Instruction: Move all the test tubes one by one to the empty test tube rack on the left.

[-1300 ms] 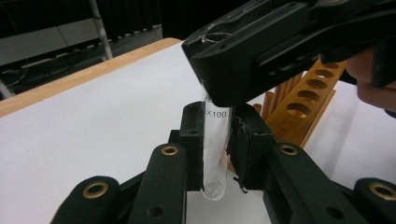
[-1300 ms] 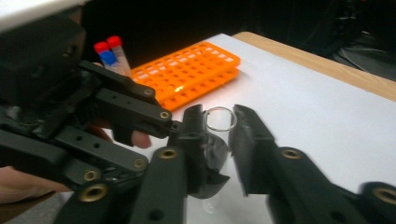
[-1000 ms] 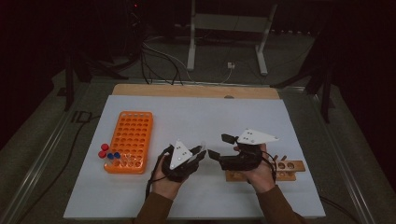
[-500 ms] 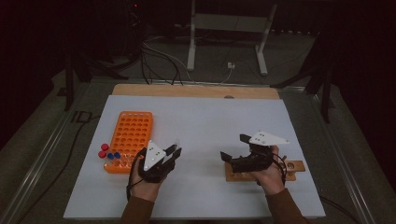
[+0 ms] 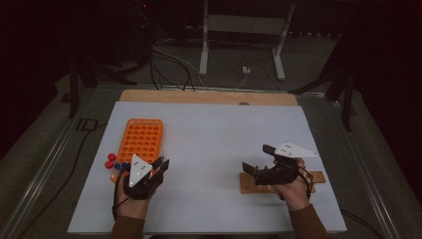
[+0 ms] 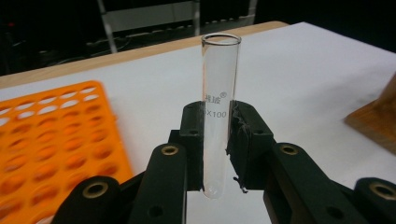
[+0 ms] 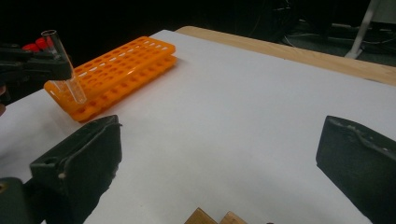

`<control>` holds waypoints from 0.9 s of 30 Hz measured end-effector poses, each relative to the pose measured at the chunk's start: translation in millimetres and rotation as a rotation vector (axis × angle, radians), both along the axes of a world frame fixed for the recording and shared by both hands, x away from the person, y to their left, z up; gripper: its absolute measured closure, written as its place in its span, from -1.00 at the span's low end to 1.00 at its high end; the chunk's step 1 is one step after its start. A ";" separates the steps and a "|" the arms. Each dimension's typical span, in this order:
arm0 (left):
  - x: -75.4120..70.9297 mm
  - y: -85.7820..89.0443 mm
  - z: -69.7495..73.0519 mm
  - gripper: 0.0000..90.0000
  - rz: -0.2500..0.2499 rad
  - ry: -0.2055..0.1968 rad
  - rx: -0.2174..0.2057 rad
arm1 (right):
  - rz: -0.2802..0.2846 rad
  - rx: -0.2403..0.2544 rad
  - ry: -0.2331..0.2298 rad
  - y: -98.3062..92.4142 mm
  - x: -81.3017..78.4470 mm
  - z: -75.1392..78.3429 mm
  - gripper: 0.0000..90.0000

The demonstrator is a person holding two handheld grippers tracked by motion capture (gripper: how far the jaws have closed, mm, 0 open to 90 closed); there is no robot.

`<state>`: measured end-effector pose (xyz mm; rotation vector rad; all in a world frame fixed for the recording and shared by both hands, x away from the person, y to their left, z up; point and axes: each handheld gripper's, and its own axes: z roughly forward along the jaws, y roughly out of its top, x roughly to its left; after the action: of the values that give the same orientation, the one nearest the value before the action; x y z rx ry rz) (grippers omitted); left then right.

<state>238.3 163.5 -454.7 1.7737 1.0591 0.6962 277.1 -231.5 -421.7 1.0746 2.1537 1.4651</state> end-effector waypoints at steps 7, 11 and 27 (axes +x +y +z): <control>-5.2 19.3 -4.5 0.70 0.056 0.008 0.019 | -0.002 0.003 0.001 -1.4 -0.7 -1.0 -0.99; -7.6 26.1 -5.8 0.70 0.077 0.006 0.035 | -0.003 0.005 -0.003 -2.1 -1.2 -1.5 -0.99; -12.4 36.0 -10.1 0.70 0.093 -0.001 0.060 | -0.002 0.013 -0.008 -3.6 -2.6 -2.3 -0.99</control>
<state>225.9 199.5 -464.8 1.7834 1.1369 0.7928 274.5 -235.1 -424.1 1.0729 2.1403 1.4816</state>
